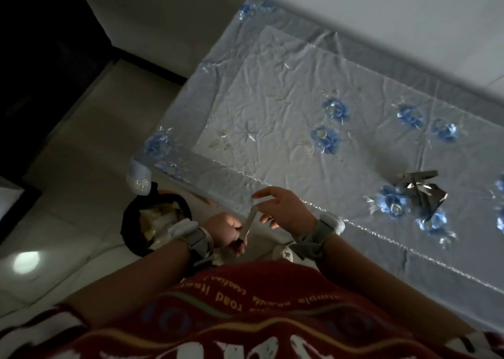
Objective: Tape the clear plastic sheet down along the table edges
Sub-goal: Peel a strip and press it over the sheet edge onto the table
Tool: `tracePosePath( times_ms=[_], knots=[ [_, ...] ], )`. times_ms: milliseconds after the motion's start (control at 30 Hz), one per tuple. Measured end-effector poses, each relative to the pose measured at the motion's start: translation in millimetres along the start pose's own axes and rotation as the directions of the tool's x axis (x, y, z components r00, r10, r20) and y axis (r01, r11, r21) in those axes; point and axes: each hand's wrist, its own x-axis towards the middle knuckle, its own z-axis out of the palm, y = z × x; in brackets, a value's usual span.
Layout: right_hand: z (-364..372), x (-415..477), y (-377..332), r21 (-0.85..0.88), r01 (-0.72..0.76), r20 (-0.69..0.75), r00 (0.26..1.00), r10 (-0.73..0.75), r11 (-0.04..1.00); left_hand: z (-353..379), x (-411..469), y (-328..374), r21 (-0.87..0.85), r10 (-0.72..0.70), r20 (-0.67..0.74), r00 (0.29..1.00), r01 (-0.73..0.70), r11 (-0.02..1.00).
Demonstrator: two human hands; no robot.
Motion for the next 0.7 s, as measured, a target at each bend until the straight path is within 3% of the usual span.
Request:
tracePosePath(
  times_ms=[233, 333, 567, 700],
  knots=[
    [1.5, -9.5, 16.5, 0.121, -0.054, -0.227, 0.971, 0.080, 0.991, 15.1, 17.0, 8.9, -0.067, -0.095, 0.102, 0.990, 0.103, 0.992],
    [1.8, -11.9, 23.0, 0.159, -0.051, -0.291, 0.952, 0.096, 0.986, 18.4, 21.5, 16.2, -0.024, -0.207, 0.165, 0.964, 0.214, 0.977],
    [-0.4, -14.2, 28.7, 0.218, -0.025, -0.350, 0.931, 0.102, 0.976, 23.8, 26.3, 22.8, 0.059, -0.186, 0.109, 0.976, 0.181, 0.982],
    [-0.7, -13.4, 29.9, 0.243, -0.022, -0.358, 0.927, 0.111, 0.970, 31.6, 30.2, 20.0, -0.010, -0.166, 0.064, 0.984, 0.167, 0.986]
  ],
)
